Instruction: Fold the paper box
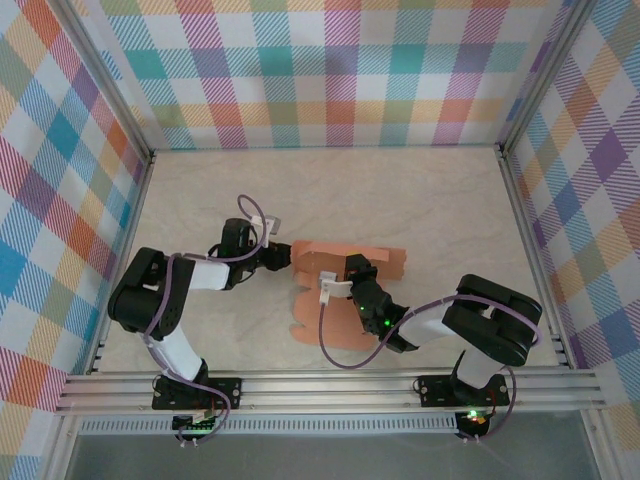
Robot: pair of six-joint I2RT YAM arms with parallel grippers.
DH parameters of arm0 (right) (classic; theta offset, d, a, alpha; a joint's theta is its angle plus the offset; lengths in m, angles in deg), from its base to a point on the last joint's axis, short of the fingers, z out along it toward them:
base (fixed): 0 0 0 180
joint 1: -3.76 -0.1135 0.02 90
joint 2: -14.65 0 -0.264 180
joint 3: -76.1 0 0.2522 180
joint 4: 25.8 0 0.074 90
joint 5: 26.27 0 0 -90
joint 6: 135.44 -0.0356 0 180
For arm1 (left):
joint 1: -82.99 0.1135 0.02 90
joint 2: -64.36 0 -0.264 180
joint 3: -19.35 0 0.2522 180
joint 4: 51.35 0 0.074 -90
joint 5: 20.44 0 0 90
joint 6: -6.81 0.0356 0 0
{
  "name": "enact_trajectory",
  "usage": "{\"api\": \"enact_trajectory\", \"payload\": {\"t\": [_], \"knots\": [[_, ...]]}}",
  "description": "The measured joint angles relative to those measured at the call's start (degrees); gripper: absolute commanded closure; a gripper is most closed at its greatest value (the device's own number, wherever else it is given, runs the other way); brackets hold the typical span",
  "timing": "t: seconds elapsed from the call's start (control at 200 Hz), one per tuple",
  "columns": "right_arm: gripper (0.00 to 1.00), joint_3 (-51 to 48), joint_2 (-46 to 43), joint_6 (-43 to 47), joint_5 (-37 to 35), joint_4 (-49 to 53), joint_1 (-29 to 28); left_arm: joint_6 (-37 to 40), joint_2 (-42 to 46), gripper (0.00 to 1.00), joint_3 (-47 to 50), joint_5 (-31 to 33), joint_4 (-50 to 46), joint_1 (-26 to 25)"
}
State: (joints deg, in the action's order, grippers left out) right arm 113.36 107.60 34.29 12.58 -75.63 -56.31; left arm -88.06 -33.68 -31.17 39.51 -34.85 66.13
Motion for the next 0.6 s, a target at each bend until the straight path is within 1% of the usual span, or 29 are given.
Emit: {"api": "enact_trajectory", "payload": {"t": [0.16,0.305,0.455,0.6], "knots": [[1.00,0.00,0.15,0.02,-0.85,-0.20,0.04,0.87,0.96,0.54,0.70,-0.20,0.09,-1.18],[1.00,0.00,2.03,0.92,-0.22,-2.12,0.02,1.40,1.53,0.54,0.90,-1.90,0.09,-2.95],[1.00,0.02,5.38,3.50,-0.20,-5.84,0.04,1.51,1.75,0.55,0.90,-3.17,0.13,-3.02],[1.00,0.07,6.45,3.96,-0.20,-6.99,0.04,1.49,1.79,0.58,1.03,-3.58,0.37,-3.41]]}}
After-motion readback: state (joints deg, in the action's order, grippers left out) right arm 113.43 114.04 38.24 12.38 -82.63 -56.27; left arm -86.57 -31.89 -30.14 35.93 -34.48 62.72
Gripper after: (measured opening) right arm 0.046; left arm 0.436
